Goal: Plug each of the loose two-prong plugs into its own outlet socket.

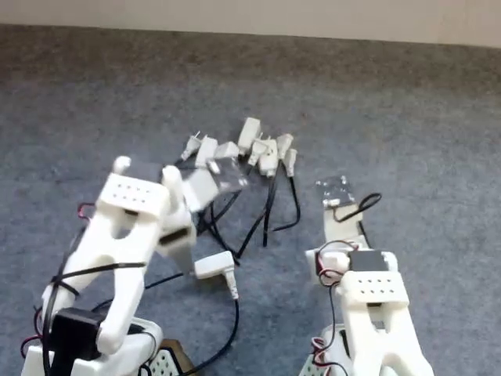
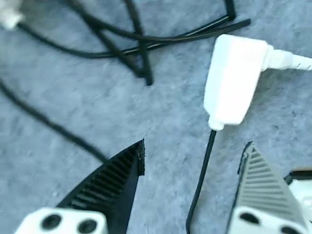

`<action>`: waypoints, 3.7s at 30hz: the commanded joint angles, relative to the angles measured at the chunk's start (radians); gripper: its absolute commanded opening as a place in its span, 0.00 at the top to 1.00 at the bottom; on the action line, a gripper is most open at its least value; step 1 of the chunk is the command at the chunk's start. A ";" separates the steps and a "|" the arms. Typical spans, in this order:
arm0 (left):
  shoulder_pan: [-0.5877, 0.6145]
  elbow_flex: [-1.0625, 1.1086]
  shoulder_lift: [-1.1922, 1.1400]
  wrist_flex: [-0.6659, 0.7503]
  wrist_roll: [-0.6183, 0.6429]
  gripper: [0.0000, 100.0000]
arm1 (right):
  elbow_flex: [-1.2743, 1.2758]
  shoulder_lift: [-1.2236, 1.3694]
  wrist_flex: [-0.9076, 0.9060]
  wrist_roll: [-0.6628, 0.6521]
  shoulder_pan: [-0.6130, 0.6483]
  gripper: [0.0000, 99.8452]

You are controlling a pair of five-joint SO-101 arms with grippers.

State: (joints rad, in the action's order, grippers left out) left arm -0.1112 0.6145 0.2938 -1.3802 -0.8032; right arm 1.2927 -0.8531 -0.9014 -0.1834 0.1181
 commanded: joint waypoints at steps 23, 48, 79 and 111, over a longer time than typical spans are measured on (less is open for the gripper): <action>-0.254 0.243 0.031 0.325 -0.005 0.88 | 0.077 -0.021 0.116 0.028 -0.045 0.78; 0.627 -0.719 -0.217 0.075 -0.003 1.00 | 0.079 -0.021 0.116 0.028 -0.044 0.78; 0.915 -2.227 -1.526 0.034 0.368 0.71 | 0.079 -0.013 0.117 0.028 -0.044 0.78; 0.236 -1.204 -0.783 -0.302 0.376 0.74 | 0.079 -0.013 0.113 0.025 0.001 0.78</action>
State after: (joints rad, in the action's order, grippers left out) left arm 0.3030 -0.6529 -0.5946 -1.7683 -0.4150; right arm 1.3755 -0.8531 -0.7986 -0.1634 0.1043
